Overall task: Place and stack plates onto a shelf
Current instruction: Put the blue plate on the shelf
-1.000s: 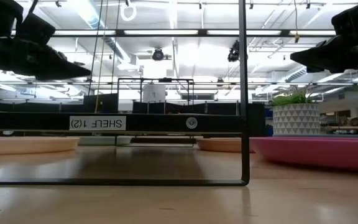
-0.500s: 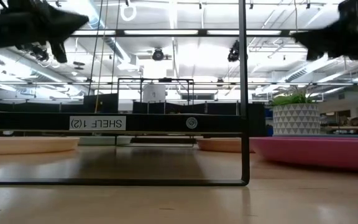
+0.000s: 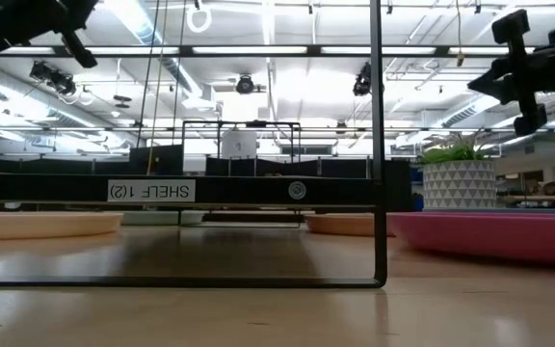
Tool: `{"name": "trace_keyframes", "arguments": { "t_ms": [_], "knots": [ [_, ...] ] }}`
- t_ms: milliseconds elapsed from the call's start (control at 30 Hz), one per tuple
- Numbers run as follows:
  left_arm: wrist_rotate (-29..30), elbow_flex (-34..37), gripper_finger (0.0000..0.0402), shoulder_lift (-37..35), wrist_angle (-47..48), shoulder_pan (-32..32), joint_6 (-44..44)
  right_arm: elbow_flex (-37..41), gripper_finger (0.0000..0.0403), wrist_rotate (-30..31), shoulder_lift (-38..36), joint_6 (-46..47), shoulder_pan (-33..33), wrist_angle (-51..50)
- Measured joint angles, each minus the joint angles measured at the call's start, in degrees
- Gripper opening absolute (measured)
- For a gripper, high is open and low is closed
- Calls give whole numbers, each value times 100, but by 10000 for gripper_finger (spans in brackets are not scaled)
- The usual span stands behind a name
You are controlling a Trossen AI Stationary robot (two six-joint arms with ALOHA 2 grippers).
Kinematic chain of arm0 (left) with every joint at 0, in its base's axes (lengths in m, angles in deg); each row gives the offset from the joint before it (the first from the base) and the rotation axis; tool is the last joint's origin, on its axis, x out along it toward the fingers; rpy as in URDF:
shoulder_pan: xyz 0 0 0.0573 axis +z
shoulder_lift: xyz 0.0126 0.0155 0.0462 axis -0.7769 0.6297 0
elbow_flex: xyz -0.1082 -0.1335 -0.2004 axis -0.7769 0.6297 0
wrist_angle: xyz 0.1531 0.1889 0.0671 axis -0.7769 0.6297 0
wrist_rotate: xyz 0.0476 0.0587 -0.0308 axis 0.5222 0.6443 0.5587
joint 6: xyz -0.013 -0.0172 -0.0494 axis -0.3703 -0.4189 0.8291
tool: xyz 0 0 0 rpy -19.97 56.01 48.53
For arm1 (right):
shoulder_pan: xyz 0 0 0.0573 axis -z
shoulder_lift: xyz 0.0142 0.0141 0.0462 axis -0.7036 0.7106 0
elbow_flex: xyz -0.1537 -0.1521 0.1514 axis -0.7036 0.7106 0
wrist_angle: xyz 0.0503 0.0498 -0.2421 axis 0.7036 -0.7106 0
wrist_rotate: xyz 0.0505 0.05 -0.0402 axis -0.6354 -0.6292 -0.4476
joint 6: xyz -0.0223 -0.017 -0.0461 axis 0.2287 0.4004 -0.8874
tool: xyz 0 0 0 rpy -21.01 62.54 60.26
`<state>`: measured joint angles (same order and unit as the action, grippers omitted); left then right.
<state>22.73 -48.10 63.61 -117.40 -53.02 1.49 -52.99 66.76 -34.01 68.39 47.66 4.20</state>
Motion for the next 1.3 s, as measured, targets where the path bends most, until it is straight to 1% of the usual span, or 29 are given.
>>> {"name": "trace_keyframes", "arguments": {
  "t_ms": [67, 100, 267, 333, 400, 467, 533, 633, 700, 767, 833, 900, 967, 1067, 1133, 1233, 1300],
  "knots": [
    [2, 0, 13, 0, -43, 0, 297, 0, 20, -244, 0, -354, -1, 48],
    [3, 0, 13, 2, -36, 0, 448, 0, 20, -353, 0, -362, -1, 87],
    [108, 0, 13, 0, -38, 0, 1147, 0, 20, -909, 0, 160, -1, 363],
    [246, 0, 13, 0, -37, 0, 1354, 0, 20, -1113, 0, 437, -1, 436],
    [451, 0, 13, 0, -40, 0, 1477, 2, 20, -1348, 0, 900, -1, 522],
    [795, -10, 13, 1, -43, 0, 1487, 2, 20, -1459, 0, 1263, 2, 552],
    [1341, -63, 13, 3, -22, -2, 1490, -16, 20, -1629, 0, 1433, 8, 548],
    [2230, -269, 13, 0, -73, 0, 1490, -218, 20, -2157, 77, 1316, 6, 432],
    [2745, -403, 13, 2, -33, 0, 1490, -452, 19, -2311, 221, 1271, -6, 132],
    [2930, -563, 13, 2, -40, 0, 1447, -791, 15, -2333, 428, 1171, -37, -392],
    [2854, -764, 13, 2, 66, 0, 1256, -1219, 11, -2330, 713, 1049, -56, -1055],
    [2499, -1053, 13, 2, 444, 0, 972, -1681, 9, -2329, 1084, 992, -62, -1803],
    [2171, -1412, 13, 2, 1098, -2, 852, -2125, 9, -2330, 1481, 982, -62, -2527],
    [2090, -2004, 13, 33, 2341, -5, 896, -2734, 11, -2454, 2082, 968, -62, -3575],
    [2076, -2396, 14, 56, 3175, -7, 996, -3049, 14, -2709, 2437, 806, -62, -4113],
    [2075, -2924, 20, 152, 4234, -9, 1148, -3422, 18, -3309, 2887, 428, -62, -4691],
    [2074, -3201, 32, 244, 4750, -7, 1236, -3641, 19, -3638, 3190, 294, -62, -5033]
  ]
}}
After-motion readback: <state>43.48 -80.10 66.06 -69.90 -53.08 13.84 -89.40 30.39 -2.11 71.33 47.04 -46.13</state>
